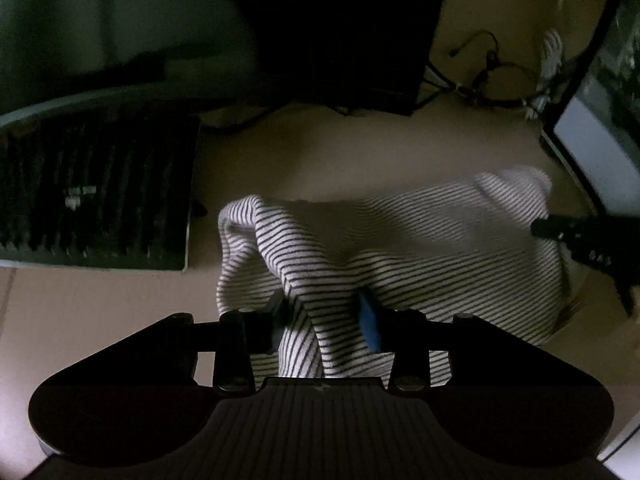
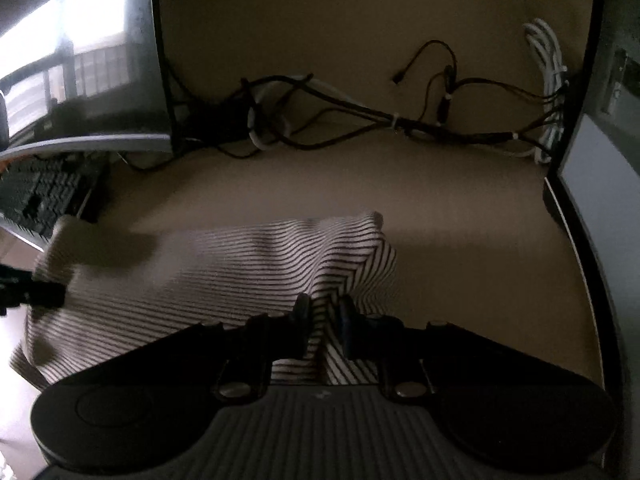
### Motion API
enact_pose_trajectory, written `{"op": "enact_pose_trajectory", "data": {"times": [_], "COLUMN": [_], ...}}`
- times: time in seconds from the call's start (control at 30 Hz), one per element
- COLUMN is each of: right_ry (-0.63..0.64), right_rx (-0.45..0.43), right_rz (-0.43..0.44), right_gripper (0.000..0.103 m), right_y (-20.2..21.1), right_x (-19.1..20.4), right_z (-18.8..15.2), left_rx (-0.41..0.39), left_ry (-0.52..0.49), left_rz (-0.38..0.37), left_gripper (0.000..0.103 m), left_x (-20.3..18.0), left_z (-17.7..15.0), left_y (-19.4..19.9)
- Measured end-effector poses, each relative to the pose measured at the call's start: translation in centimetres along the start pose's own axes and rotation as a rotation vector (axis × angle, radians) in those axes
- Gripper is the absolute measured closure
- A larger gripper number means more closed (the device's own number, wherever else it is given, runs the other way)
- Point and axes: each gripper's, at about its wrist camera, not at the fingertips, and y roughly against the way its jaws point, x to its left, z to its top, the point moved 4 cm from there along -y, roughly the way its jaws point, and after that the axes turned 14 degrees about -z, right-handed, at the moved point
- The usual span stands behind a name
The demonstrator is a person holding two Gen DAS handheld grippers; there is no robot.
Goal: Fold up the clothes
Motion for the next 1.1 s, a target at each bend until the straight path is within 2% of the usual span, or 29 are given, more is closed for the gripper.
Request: {"op": "enact_pose_trajectory", "data": {"times": [0.07, 0.27, 0.3, 0.33, 0.4, 0.47, 0.5, 0.57, 0.63, 0.67, 0.7, 0.77, 0.83, 0.87, 0.9, 0.93, 1.1], "right_ry": [0.021, -0.058, -0.073, -0.089, -0.121, -0.151, -0.164, -0.174, -0.146, -0.138, -0.136, -0.127, -0.126, -0.129, -0.133, -0.134, -0.110], "right_rx": [-0.013, -0.016, -0.015, -0.014, -0.013, 0.007, 0.041, 0.088, 0.078, 0.073, 0.067, 0.053, 0.042, 0.038, 0.034, 0.021, -0.067], "right_rz": [0.004, 0.061, 0.068, 0.074, 0.087, 0.101, 0.110, 0.115, 0.088, 0.087, 0.095, 0.106, 0.112, 0.115, 0.119, 0.125, 0.134], "right_gripper": [0.088, 0.070, 0.063, 0.051, 0.040, 0.039, 0.039, 0.040, 0.070, 0.071, 0.076, 0.078, 0.080, 0.080, 0.083, 0.086, 0.088], "right_y": [0.2, 1.0, 0.5, 0.1, -0.7, -1.8, -2.7, -4.1, -4.4, -4.5, -4.4, -4.0, -3.8, -3.7, -3.5, -3.1, -0.1], "right_x": [-0.3, -2.6, -2.7, -2.7, -2.9, -2.9, -2.6, -2.1, -1.7, -1.6, -1.7, -1.8, -1.9, -2.0, -2.0, -2.1, -2.6], "right_z": [0.0, 1.6, 2.0, 2.4, 3.3, 3.8, 3.7, 3.5, 3.2, 3.1, 3.0, 2.8, 2.7, 2.7, 2.8, 3.1, 4.6], "left_rx": [0.001, 0.001, 0.002, -0.001, -0.006, -0.008, -0.023, -0.088, -0.133, -0.129, -0.111, -0.072, -0.004, 0.034, 0.059, 0.064, -0.084], "left_ry": [-0.015, 0.001, -0.005, -0.015, -0.017, 0.011, 0.021, 0.060, 0.174, 0.237, 0.278, 0.297, 0.262, 0.242, 0.225, 0.204, 0.106], "left_rz": [0.022, 0.048, 0.053, 0.060, 0.075, 0.064, 0.055, 0.054, 0.035, 0.012, -0.005, 0.000, 0.005, 0.006, 0.011, 0.009, 0.018], "left_gripper": [0.061, 0.059, 0.059, 0.057, 0.056, 0.057, 0.053, 0.045, 0.039, 0.039, 0.039, 0.039, 0.039, 0.041, 0.053, 0.072, 0.074], "left_x": [-0.4, -0.8, -0.9, -1.1, -1.2, -1.1, -1.0, 0.0, 2.2, 3.4, 4.2, 5.0, 4.5, 4.2, 3.9, 3.5, 1.8], "left_z": [0.0, 0.0, -0.1, 0.0, 0.0, 0.1, 0.3, 1.1, 2.1, 2.7, 3.1, 3.7, 4.0, 4.0, 4.1, 4.3, 5.4], "left_y": [0.1, 0.5, 0.6, 0.6, 0.7, 1.3, 1.8, 3.3, 4.3, 4.3, 3.8, 2.5, 0.2, -1.1, -2.0, -2.6, -0.4]}}
